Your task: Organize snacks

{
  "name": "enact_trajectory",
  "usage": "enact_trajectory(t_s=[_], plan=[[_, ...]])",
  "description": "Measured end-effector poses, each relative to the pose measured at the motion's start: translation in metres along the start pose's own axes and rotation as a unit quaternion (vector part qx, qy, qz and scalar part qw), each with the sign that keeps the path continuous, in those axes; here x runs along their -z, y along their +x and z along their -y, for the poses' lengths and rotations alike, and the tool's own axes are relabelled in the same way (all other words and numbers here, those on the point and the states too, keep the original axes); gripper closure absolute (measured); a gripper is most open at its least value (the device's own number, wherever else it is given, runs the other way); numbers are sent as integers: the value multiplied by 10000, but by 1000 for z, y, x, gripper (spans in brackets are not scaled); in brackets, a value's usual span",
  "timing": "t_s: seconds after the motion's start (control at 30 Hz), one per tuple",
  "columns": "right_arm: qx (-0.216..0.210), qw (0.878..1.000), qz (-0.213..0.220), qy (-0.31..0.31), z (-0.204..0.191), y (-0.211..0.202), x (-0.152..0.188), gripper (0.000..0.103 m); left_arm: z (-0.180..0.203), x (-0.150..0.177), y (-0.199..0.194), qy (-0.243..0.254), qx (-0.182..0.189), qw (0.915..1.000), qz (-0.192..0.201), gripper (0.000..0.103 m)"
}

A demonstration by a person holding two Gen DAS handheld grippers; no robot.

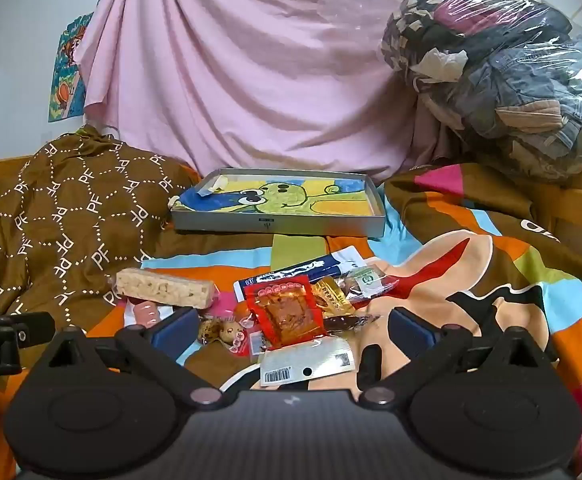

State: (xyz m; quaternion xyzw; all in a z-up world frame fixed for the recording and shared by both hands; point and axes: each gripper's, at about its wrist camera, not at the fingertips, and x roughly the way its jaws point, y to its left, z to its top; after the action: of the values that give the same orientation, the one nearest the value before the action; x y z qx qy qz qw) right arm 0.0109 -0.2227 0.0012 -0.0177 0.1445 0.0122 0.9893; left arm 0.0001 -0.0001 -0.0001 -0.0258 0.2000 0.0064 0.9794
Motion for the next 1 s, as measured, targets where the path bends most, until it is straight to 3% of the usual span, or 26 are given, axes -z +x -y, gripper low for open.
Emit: enact_trajectory(t_s=[1.0], plan=[[-4, 10000, -45, 3, -1, 2, 2, 0, -3, -1, 1, -23, 4, 10000, -9, 1]])
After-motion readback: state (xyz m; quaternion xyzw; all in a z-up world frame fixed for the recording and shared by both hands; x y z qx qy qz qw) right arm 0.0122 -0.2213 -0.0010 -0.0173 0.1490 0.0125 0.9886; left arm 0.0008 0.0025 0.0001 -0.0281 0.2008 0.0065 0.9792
